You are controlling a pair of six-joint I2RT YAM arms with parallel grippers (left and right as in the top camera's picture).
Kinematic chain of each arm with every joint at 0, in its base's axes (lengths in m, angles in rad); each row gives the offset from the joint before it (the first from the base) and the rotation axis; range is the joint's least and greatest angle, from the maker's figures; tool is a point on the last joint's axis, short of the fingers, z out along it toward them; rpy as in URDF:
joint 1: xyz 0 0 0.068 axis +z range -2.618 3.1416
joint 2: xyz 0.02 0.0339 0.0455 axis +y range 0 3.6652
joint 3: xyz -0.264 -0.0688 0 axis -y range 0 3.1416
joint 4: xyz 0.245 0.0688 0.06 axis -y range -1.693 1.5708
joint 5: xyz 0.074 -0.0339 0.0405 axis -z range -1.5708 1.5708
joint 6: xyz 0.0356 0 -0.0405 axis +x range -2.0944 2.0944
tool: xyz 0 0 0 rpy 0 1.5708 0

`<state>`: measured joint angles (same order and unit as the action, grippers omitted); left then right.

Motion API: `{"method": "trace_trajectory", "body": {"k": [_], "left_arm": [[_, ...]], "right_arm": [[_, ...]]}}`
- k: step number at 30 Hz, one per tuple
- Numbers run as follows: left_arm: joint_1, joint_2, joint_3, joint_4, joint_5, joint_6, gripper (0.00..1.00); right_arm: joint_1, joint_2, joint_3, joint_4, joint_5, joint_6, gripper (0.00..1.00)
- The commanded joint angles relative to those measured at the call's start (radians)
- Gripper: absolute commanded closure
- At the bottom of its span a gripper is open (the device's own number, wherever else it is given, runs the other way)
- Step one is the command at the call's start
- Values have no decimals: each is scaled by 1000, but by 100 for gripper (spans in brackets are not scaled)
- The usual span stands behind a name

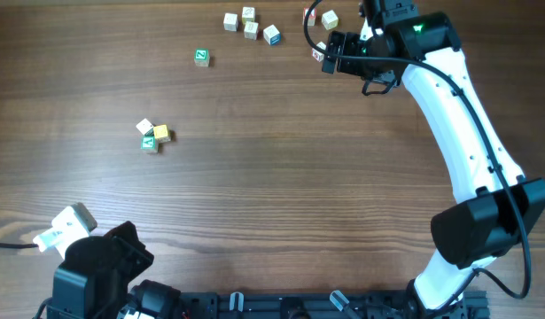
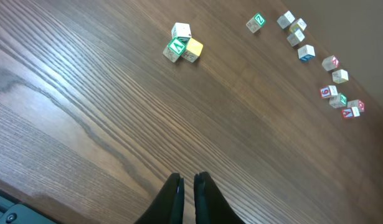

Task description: Form a circle

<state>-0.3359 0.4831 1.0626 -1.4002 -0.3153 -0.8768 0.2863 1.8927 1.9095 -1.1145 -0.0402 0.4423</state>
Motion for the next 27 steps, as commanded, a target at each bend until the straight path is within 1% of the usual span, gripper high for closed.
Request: {"method": "trace_trajectory", "body": {"k": [1, 2, 4, 7, 8, 9, 11, 12, 14, 16, 17, 18, 21, 25, 27], "left_arm": [[-5, -2, -12, -8, 8, -21, 93], [-5, -2, -15, -16, 8, -21, 94], [-5, -2, -18, -21, -3, -16, 96], [-5, -11, -18, 74, -19, 90, 94], [-5, -13, -18, 123, -19, 132, 89], [-5, -13, -18, 146, -19, 148, 87], [-5, -13, -18, 187, -20, 168, 79], [-5, -13, -18, 198, -18, 188, 72], [-5, -13, -18, 196, -19, 219, 42], [-5, -13, -18, 197, -19, 219, 21], [-5, -13, -18, 196, -19, 218, 4], [-5, -13, -18, 195, -18, 217, 0], [-5, -13, -18, 169, 25, 215, 0], [-5, -13, -18, 149, 27, 215, 0], [-5, -13, -18, 147, 27, 215, 0]], "right_arm": [[2, -3, 8, 5, 18, 5, 0], [2, -3, 9, 5, 18, -3, 0], [2, -8, 9, -16, 7, -130, 0], [2, -111, 9, -58, 88, -124, 0], [2, -198, 9, -58, 116, -123, 0], [4, -249, 9, -58, 127, -124, 0], [25, -424, 9, -69, 205, -120, 0], [47, -510, 9, -79, 268, -114, 0], [100, -675, 9, -114, 379, -94, 0], [144, -821, 8, -148, 399, -89, 0], [150, -894, 8, -172, 399, -68, 0], [150, -958, 8, -202, 399, -64, 0], [150, -1058, 8, -254, 399, -63, 0], [150, -1078, 8, -297, 399, 6, 0], [150, -1078, 8, -338, 399, 6, 0]]}}
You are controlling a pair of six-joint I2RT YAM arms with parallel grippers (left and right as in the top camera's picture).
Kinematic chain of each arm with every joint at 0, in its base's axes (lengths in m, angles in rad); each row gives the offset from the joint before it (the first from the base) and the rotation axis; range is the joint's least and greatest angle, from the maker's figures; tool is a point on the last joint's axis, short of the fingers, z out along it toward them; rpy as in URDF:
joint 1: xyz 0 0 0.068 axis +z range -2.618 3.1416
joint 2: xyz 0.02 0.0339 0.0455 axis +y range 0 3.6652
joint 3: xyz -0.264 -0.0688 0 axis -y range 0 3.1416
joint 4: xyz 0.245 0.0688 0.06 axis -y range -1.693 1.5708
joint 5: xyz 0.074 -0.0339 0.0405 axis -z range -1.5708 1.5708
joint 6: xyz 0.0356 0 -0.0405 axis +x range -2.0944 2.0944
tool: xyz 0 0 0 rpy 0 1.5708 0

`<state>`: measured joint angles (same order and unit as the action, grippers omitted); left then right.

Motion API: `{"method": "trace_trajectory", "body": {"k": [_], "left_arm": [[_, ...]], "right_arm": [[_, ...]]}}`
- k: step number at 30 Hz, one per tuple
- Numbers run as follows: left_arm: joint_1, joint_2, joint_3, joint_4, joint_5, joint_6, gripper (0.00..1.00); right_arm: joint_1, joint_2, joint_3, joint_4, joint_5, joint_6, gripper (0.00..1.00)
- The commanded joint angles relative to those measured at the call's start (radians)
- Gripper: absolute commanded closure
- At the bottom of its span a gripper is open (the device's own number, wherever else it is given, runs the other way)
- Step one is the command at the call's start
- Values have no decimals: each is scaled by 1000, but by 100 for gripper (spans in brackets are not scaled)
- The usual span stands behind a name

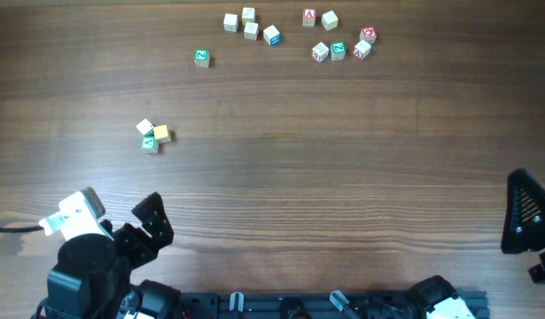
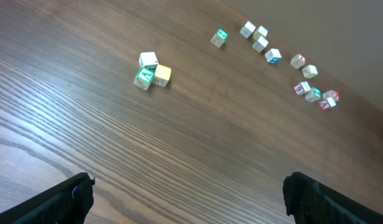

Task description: Form a circle

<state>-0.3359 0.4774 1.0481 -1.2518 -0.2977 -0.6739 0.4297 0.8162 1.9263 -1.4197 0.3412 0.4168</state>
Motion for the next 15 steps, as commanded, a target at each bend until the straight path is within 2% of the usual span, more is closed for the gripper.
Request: {"method": "trace_trajectory", "body": {"k": [1, 5, 6, 9, 12, 13, 15], "left_arm": [[-5, -7, -3, -1, 9, 12, 0], [-5, -7, -3, -1, 9, 12, 0], [-5, -7, -3, -1, 9, 12, 0], [-5, -7, -3, -1, 9, 12, 0], [-5, -7, -3, -1, 9, 12, 0], [-5, -7, -3, -1, 9, 12, 0], [-5, -7, -3, -1, 9, 12, 0]], "right_arm": [[7, -2, -9, -76, 17, 31, 1], [6, -2, -9, -190, 30, 10, 0], [7, -3, -11, -188, 35, -47, 0], [0, -7, -70, -99, 94, -74, 0], [-124, -51, -304, 189, 10, -230, 0], [-204, -108, -468, 375, -81, -261, 0], [-291, -206, -682, 614, -172, -260, 0]]}}
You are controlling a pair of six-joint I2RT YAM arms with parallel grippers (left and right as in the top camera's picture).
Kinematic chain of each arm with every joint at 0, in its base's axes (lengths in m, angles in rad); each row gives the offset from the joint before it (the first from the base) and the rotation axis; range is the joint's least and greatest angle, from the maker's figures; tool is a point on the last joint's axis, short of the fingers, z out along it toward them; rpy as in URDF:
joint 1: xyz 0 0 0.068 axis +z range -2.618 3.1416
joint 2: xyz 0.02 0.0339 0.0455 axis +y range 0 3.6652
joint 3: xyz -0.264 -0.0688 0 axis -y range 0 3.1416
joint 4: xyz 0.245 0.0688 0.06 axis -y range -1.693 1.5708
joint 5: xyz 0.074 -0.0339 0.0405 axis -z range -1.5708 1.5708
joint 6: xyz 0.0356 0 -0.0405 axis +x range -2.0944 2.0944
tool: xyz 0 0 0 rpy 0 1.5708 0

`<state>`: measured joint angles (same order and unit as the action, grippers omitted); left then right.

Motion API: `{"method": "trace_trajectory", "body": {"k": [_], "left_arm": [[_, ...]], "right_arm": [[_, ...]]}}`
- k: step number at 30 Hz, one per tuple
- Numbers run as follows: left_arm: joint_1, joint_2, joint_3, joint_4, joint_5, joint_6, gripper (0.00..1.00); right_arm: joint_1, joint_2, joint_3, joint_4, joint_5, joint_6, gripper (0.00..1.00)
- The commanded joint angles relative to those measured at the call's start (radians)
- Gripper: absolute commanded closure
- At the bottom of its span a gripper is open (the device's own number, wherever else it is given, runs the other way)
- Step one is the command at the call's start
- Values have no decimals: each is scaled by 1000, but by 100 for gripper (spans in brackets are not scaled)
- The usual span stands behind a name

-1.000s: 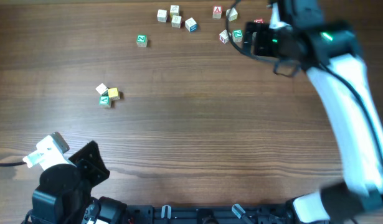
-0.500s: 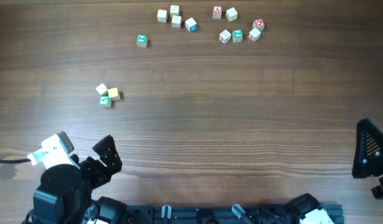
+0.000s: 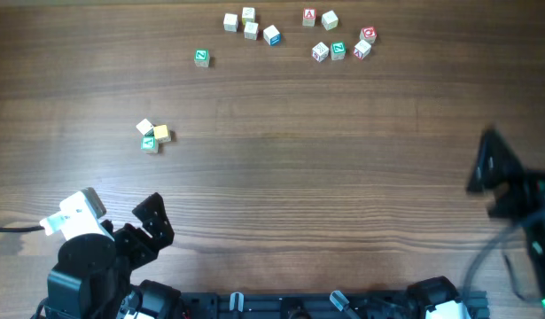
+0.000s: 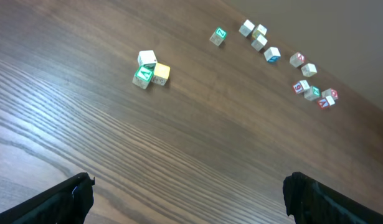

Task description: Form a circle

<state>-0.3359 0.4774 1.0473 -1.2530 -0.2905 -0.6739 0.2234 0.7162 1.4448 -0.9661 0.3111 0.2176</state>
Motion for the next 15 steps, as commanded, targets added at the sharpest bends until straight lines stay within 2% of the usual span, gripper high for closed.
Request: {"method": "trace_trajectory", "body": {"k": [1, 7, 10, 11, 15], "left_arm": [[-5, -7, -2, 0, 2, 12, 0], [-5, -7, -2, 0, 2, 12, 0], [-5, -7, -2, 0, 2, 12, 0], [-5, -7, -2, 0, 2, 12, 0], [-5, -7, -2, 0, 2, 12, 0]], "right_arm": [[-123, -172, -335, 309, -184, -61, 0], [-219, -560, -936, 802, -247, -60, 0], [-220, -716, -1205, 1046, -319, -51, 0], [-225, -705, -1265, 1104, -325, -8, 0], [-233, -713, -1391, 1111, -312, 22, 0]]}}
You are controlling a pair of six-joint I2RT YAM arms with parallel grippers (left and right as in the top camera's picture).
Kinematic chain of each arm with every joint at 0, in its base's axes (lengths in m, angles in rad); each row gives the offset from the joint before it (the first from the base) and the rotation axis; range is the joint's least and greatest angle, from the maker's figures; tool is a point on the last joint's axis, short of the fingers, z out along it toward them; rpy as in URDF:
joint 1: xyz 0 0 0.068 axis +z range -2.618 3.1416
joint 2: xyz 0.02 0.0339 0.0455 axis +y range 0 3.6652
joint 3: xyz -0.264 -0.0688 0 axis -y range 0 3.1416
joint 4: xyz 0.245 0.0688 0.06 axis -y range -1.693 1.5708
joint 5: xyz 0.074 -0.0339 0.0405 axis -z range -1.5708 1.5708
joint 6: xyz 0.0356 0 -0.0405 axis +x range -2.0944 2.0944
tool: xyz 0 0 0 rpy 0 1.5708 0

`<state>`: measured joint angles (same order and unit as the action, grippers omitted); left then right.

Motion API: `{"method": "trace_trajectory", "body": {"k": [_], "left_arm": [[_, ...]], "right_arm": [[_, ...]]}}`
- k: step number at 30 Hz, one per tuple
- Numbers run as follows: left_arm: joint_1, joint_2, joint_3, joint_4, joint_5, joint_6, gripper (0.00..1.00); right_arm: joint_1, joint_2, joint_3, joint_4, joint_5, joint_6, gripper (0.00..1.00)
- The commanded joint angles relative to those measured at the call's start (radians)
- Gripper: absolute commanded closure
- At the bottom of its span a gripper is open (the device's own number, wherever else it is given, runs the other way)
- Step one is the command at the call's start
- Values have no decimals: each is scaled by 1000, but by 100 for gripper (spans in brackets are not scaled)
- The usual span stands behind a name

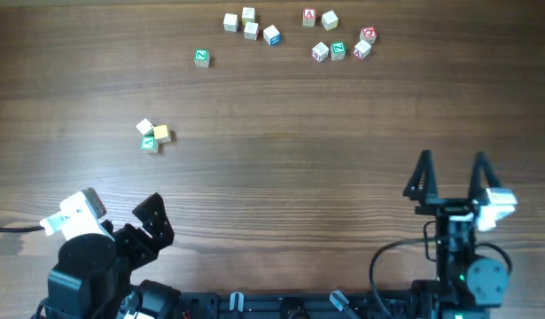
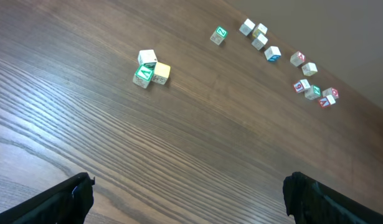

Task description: Form a circle

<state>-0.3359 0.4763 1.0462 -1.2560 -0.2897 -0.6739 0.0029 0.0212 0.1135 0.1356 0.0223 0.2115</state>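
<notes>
Small lettered cubes lie scattered on the wooden table. A group of three (image 1: 152, 135) sits at mid left, also in the left wrist view (image 2: 151, 67). One green cube (image 1: 201, 58) lies alone. A cluster of several pale cubes (image 1: 250, 25) lies along the far edge, and another cluster of red and green lettered cubes (image 1: 338, 40) lies right of it. My left gripper (image 2: 188, 183) is wide open at the front left and holds nothing. My right gripper (image 1: 451, 175) stands open at the front right, far from every cube.
The table's front edge carries the arm bases and a black rail (image 1: 281, 306). The table's far edge (image 2: 316, 37) runs just behind the far cubes. Bare wood (image 1: 299, 168) lies between the cubes and both grippers.
My right arm was a blur at the right edge of the table; now it stands at the front right with its open fingers pointing away. The left gripper and the cubes have not moved.
At first my right gripper was at the far right cluster of cubes and my left gripper was shut at the front left. Then the right arm was back at the right edge and the left gripper stood wide open. Now both rest open at the front.
</notes>
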Motion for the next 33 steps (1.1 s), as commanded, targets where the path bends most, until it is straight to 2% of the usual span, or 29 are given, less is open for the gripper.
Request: {"method": "trace_trajectory", "body": {"k": [1, 4, 15, 18, 19, 22, 26, 27, 29, 33], "left_arm": [[-5, -6, -1, 3, 1, 12, 0], [-5, -6, -1, 3, 1, 12, 0], [-5, -6, -1, 3, 1, 12, 0], [-4, -6, -11, -43, -35, 50, 0], [5, -6, -52, 10, -37, 51, 0], [43, -46, -337, 394, -31, 208, 0], [192, -261, -746, 966, 166, 332, 0], [220, -316, -811, 1059, 182, 343, 0], [278, -407, -910, 1152, 193, 372, 0], [347, -470, -982, 1181, 204, 435, 0]], "right_arm": [[-17, -18, -93, 9, -24, 29, 0], [-16, -18, -108, -140, -25, 29, 0], [-16, -7, -108, -129, -24, 27, 0], [-16, -7, -108, -129, -24, 27, 0], [-16, -7, -108, -129, -24, 27, 0], [-16, -7, -108, -129, -24, 27, 0], [-16, -7, -108, -129, -24, 27, 0], [-16, -7, -108, -129, -24, 27, 0], [-16, -7, -108, -129, -24, 27, 0], [-16, -7, -108, -129, -24, 27, 0]]}}
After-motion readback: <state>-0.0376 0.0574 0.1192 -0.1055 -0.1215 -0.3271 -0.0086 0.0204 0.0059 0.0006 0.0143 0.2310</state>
